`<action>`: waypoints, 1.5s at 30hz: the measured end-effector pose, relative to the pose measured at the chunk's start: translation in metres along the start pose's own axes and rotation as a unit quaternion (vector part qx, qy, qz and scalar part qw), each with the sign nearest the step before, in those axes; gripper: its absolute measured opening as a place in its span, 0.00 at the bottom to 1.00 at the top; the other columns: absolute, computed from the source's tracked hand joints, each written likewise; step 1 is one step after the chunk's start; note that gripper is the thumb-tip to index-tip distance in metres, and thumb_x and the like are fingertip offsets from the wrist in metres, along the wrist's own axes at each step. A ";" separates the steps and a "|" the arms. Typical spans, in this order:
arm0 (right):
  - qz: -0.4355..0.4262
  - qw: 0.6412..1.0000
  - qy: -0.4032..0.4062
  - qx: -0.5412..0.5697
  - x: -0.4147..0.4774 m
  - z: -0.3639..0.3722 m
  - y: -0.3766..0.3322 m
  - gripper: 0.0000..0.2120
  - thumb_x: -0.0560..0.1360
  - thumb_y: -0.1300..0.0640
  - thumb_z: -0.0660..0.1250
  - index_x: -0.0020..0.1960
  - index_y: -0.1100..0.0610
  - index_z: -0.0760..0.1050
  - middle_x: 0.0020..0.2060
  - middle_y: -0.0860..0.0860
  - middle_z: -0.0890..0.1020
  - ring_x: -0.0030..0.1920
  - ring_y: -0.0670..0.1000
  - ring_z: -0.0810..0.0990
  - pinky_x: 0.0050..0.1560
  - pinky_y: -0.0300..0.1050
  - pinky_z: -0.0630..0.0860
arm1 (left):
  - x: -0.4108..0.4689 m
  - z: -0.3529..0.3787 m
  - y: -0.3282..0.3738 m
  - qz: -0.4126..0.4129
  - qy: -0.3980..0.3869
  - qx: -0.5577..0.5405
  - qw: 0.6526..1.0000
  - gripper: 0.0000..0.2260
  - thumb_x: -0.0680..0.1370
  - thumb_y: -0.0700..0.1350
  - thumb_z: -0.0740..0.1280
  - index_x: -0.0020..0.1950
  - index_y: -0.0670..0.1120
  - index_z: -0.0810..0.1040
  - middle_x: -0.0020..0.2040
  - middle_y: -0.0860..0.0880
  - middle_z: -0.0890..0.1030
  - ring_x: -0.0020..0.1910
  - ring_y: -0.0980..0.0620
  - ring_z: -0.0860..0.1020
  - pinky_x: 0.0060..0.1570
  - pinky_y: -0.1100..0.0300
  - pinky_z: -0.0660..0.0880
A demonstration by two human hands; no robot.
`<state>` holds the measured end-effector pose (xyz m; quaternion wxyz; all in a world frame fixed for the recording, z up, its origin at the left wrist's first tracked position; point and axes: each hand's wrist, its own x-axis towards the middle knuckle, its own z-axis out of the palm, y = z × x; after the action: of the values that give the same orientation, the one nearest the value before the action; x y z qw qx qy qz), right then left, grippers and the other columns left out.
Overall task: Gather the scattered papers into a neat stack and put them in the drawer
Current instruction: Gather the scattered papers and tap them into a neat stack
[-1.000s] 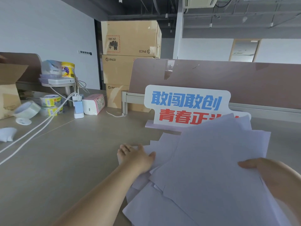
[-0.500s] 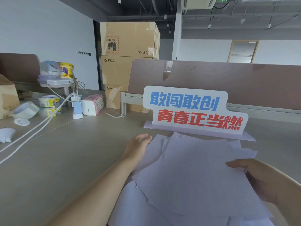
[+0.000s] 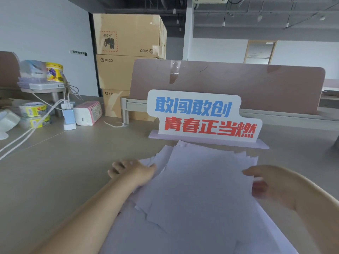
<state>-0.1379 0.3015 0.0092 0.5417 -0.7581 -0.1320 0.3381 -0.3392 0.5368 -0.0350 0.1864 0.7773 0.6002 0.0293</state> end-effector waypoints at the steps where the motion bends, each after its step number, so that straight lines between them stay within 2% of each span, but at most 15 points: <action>1: 0.006 0.999 -0.014 0.034 0.001 -0.005 -0.002 0.16 0.73 0.65 0.66 0.60 0.69 0.75 0.48 0.66 0.78 0.43 0.62 0.77 0.47 0.53 0.78 | -0.004 0.002 0.002 0.013 -0.014 -0.008 1.000 0.38 0.74 0.68 0.50 0.79 0.49 0.52 0.79 0.39 0.49 0.78 0.38 0.46 0.74 0.43 0.47; 3: 0.017 0.997 -0.037 0.071 -0.001 -0.009 -0.004 0.15 0.75 0.65 0.63 0.60 0.69 0.75 0.52 0.67 0.81 0.42 0.62 0.82 0.40 0.52 0.82 | -0.008 0.006 0.008 0.035 -0.012 -0.033 0.999 0.38 0.75 0.68 0.50 0.79 0.50 0.48 0.79 0.38 0.48 0.78 0.38 0.44 0.75 0.45 0.45; 6: 0.031 0.993 -0.058 0.093 -0.002 -0.004 -0.003 0.14 0.75 0.65 0.62 0.59 0.68 0.76 0.47 0.65 0.83 0.39 0.60 0.82 0.37 0.50 0.83 | -0.010 0.010 0.015 0.050 0.007 -0.042 0.998 0.36 0.76 0.65 0.51 0.79 0.48 0.49 0.79 0.39 0.52 0.78 0.39 0.47 0.75 0.47 0.46; 8: 0.038 0.994 -0.057 0.088 -0.004 0.002 -0.001 0.12 0.75 0.65 0.63 0.58 0.64 0.77 0.45 0.62 0.83 0.40 0.59 0.81 0.45 0.52 0.81 | -0.011 0.013 0.018 0.072 0.020 -0.062 0.995 0.35 0.77 0.64 0.53 0.78 0.47 0.52 0.78 0.40 0.56 0.78 0.40 0.51 0.75 0.48 0.49; 9: 0.039 0.994 -0.061 0.078 -0.005 0.006 0.000 0.11 0.75 0.65 0.64 0.56 0.63 0.77 0.45 0.61 0.84 0.43 0.60 0.82 0.55 0.57 0.78 | -0.012 0.013 0.018 0.084 0.025 -0.086 0.992 0.34 0.76 0.63 0.55 0.78 0.47 0.54 0.77 0.41 0.59 0.77 0.41 0.53 0.74 0.48 0.51; 11: 0.043 0.995 -0.073 0.043 -0.009 0.014 0.004 0.11 0.73 0.64 0.67 0.54 0.62 0.78 0.50 0.60 0.85 0.53 0.62 0.82 0.68 0.64 0.65 | -0.018 0.011 0.020 0.107 0.021 -0.157 0.982 0.33 0.76 0.61 0.59 0.77 0.48 0.58 0.76 0.43 0.63 0.76 0.42 0.58 0.73 0.49 0.56; 13: 0.050 0.995 -0.083 0.005 -0.011 0.023 0.008 0.16 0.70 0.64 0.70 0.58 0.64 0.79 0.54 0.62 0.84 0.58 0.64 0.81 0.70 0.65 0.62 | -0.022 0.009 0.020 0.120 -0.022 -0.257 0.959 0.33 0.73 0.62 0.62 0.76 0.52 0.60 0.75 0.45 0.65 0.74 0.43 0.63 0.71 0.48 0.62; 16: 0.044 0.997 -0.055 -0.008 -0.013 0.031 0.010 0.16 0.71 0.68 0.69 0.58 0.69 0.78 0.54 0.66 0.83 0.49 0.62 0.81 0.61 0.55 0.73 | -0.028 0.009 0.023 0.127 -0.076 -0.357 0.922 0.31 0.71 0.62 0.65 0.73 0.57 0.64 0.73 0.48 0.68 0.68 0.45 0.71 0.65 0.50 0.70; 21: -0.006 0.999 -0.041 0.026 -0.017 0.032 0.005 0.10 0.71 0.69 0.69 0.52 0.66 0.81 0.47 0.62 0.86 0.49 0.61 0.84 0.58 0.57 0.77 | -0.028 0.007 0.022 0.116 -0.109 -0.428 0.890 0.36 0.61 0.64 0.67 0.69 0.59 0.69 0.68 0.51 0.72 0.63 0.47 0.75 0.63 0.46 0.73; 25: 0.007 0.995 -0.062 0.074 -0.019 0.030 0.000 0.11 0.72 0.69 0.68 0.53 0.65 0.79 0.50 0.63 0.85 0.47 0.61 0.84 0.46 0.52 0.81 | -0.030 0.007 0.021 0.111 -0.110 -0.428 0.890 0.36 0.62 0.63 0.67 0.69 0.58 0.69 0.65 0.51 0.73 0.63 0.47 0.75 0.64 0.46 0.72; 30: 0.041 0.992 -0.077 0.088 -0.011 0.024 0.004 0.14 0.72 0.68 0.67 0.57 0.63 0.79 0.49 0.62 0.86 0.52 0.63 0.84 0.52 0.57 0.80 | -0.033 0.007 0.024 0.114 -0.098 -0.428 0.891 0.30 0.66 0.60 0.66 0.68 0.56 0.71 0.62 0.50 0.73 0.60 0.47 0.76 0.62 0.46 0.73; 35: 0.025 0.994 -0.085 0.056 -0.011 0.032 0.010 0.09 0.72 0.69 0.68 0.52 0.66 0.80 0.45 0.62 0.87 0.40 0.60 0.85 0.41 0.49 0.80 | -0.029 0.007 0.023 0.113 -0.109 -0.455 0.877 0.35 0.59 0.62 0.68 0.66 0.57 0.73 0.65 0.51 0.76 0.61 0.46 0.77 0.63 0.45 0.72; 37: 0.015 0.996 -0.079 0.033 -0.010 0.041 0.016 0.09 0.71 0.70 0.67 0.51 0.67 0.80 0.45 0.64 0.86 0.40 0.61 0.84 0.40 0.49 0.80 | -0.025 0.005 0.021 0.102 -0.124 -0.476 0.864 0.36 0.57 0.62 0.69 0.65 0.57 0.73 0.65 0.50 0.76 0.63 0.46 0.76 0.65 0.44 0.71; 41: -0.004 0.998 -0.059 0.007 -0.003 0.048 0.022 0.13 0.68 0.73 0.68 0.52 0.71 0.79 0.44 0.68 0.84 0.42 0.67 0.85 0.43 0.62 0.81 | -0.024 -0.005 0.021 0.091 -0.132 -0.507 0.847 0.25 0.71 0.54 0.69 0.67 0.54 0.73 0.67 0.52 0.73 0.63 0.52 0.70 0.68 0.50 0.65; 45: -0.031 0.997 -0.047 0.056 0.003 0.028 0.015 0.10 0.68 0.75 0.68 0.48 0.70 0.81 0.42 0.67 0.85 0.39 0.66 0.85 0.41 0.61 0.81 | -0.015 -0.010 0.014 0.087 -0.045 -0.472 0.876 0.20 0.75 0.46 0.67 0.67 0.48 0.73 0.61 0.49 0.74 0.57 0.49 0.71 0.55 0.57 0.67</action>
<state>-0.1565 0.3183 -0.0111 0.5865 -0.7056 -0.1622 0.3631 -0.3327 0.5225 -0.0189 0.5543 0.6465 0.4365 0.2903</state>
